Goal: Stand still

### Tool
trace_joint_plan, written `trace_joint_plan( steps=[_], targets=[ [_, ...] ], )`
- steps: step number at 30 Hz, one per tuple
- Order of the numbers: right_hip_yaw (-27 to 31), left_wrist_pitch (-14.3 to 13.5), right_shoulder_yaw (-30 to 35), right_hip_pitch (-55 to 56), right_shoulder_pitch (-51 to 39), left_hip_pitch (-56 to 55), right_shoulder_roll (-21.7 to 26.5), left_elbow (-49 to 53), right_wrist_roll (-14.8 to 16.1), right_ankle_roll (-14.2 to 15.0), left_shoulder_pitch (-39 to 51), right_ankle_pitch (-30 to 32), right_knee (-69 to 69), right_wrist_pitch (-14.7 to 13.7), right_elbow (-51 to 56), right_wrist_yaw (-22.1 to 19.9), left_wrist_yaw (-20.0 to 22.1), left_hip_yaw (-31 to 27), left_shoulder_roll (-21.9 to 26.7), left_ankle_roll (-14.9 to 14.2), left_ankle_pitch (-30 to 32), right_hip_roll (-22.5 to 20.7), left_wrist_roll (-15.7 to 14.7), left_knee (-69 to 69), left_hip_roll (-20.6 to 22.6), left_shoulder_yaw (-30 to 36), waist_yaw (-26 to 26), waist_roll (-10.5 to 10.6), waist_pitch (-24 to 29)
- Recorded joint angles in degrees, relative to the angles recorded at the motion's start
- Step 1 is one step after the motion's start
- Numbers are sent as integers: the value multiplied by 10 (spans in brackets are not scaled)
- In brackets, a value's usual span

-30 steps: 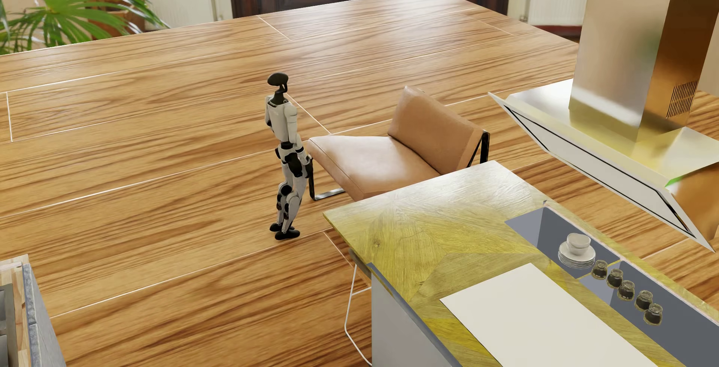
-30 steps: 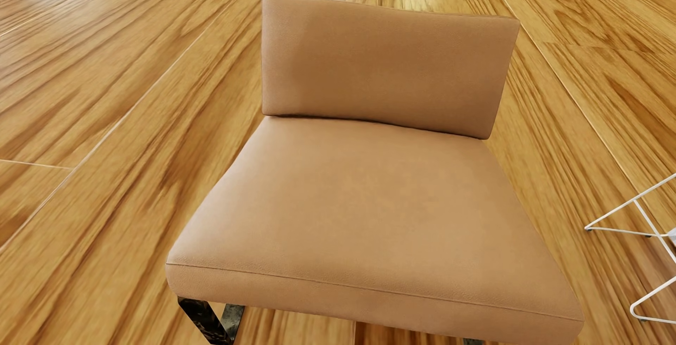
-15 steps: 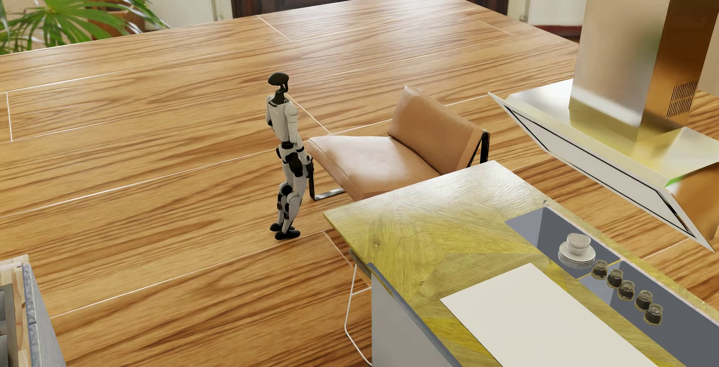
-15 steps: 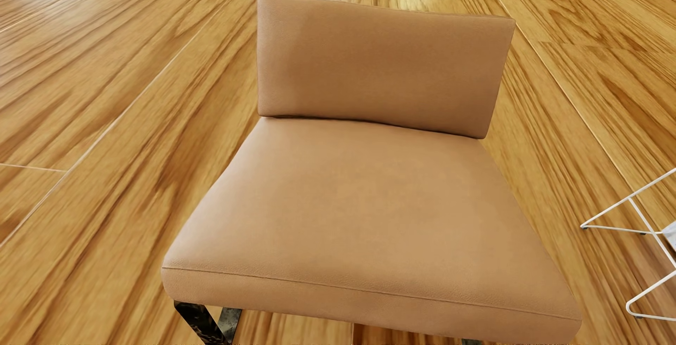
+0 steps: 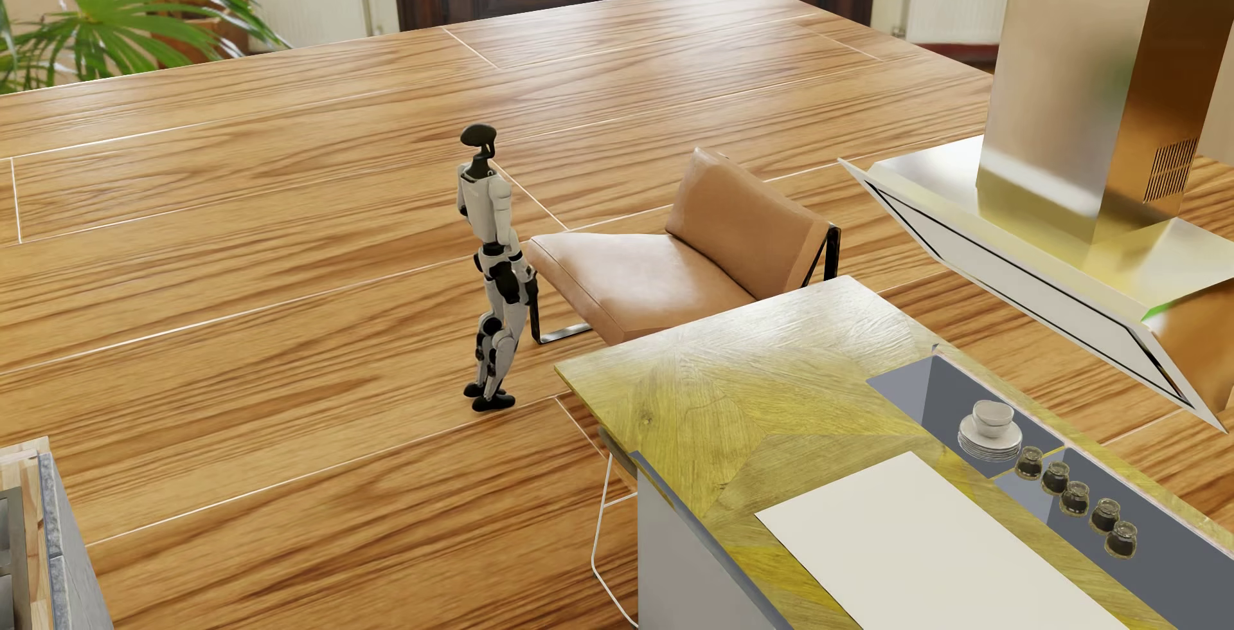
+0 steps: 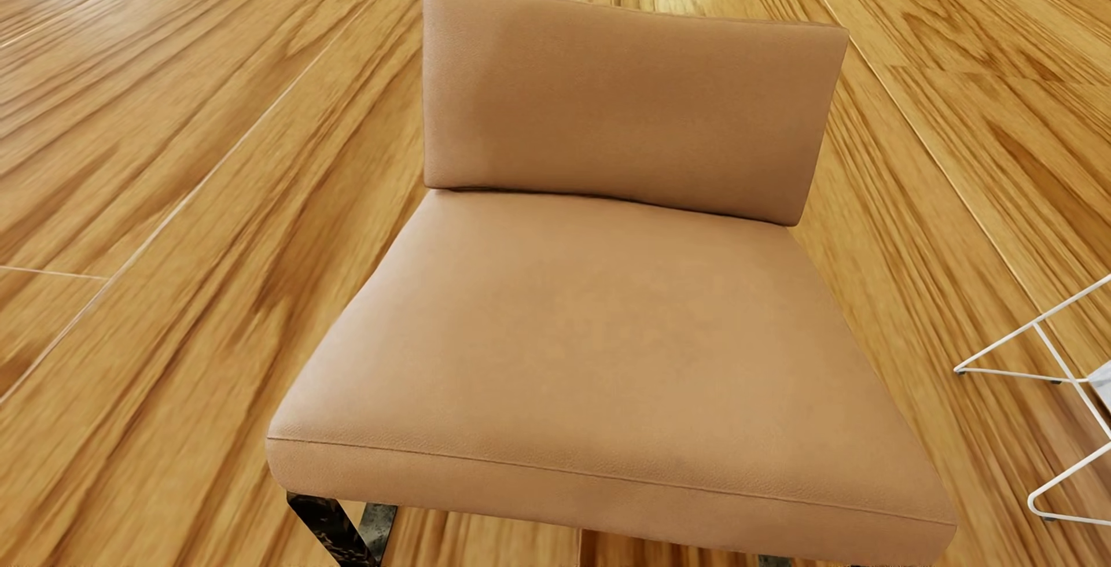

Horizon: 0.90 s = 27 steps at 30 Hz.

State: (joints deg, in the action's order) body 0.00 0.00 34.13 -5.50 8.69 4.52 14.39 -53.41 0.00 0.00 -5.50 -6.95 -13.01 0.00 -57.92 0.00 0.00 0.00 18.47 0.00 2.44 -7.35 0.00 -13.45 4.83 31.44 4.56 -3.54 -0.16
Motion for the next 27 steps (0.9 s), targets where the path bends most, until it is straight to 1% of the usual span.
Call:
trace_joint_plan(
  steps=[2,3,4,9,13,21,22,23,24,27],
  targets=[
    [0,0,-4,-1,3,0,1,-1,0,0,1,0,0,0,4,0,0,0,0,0,-1,1,0,-1,1,2,-1,-1,0],
    [0,0,9,-2,2,2,2,-2,0,0,1,1,2,0,7,0,0,0,0,0,0,0,0,2,-1,5,1,0,3],
    [0,0,-3,-2,3,2,1,0,0,0,0,1,2,0,5,0,0,0,0,0,-2,0,0,0,0,4,-1,0,2],
    [0,0,-15,-2,5,2,-2,0,0,0,-1,1,2,0,4,0,0,0,-2,0,-5,0,0,1,0,-4,0,0,0],
    [0,0,-9,-2,3,4,-2,-2,0,0,-3,1,0,0,2,0,0,0,-4,0,-2,-1,0,2,-1,-8,1,1,2],
    [0,0,-22,0,4,3,-4,0,0,0,-5,0,-2,0,-2,0,0,0,-4,0,-2,0,0,2,-1,-14,-1,-1,0],
    [0,0,-14,-2,6,5,-1,1,0,0,-6,0,-3,0,4,0,0,0,-3,0,-2,-1,0,2,-1,-10,0,0,2],
    [0,0,-27,-1,6,3,-4,0,0,0,-6,1,-2,0,0,0,0,0,-4,0,-1,0,0,2,-1,-13,-2,0,-1],
    [0,0,-17,-1,6,4,-2,2,0,0,-6,1,-3,0,3,0,0,0,-3,0,0,-1,0,2,-2,-10,1,0,2],
    [0,0,-24,-2,7,5,-3,2,0,0,-5,1,-3,0,2,0,0,0,-3,0,1,-1,0,2,-2,-11,1,0,2]
  ],
)
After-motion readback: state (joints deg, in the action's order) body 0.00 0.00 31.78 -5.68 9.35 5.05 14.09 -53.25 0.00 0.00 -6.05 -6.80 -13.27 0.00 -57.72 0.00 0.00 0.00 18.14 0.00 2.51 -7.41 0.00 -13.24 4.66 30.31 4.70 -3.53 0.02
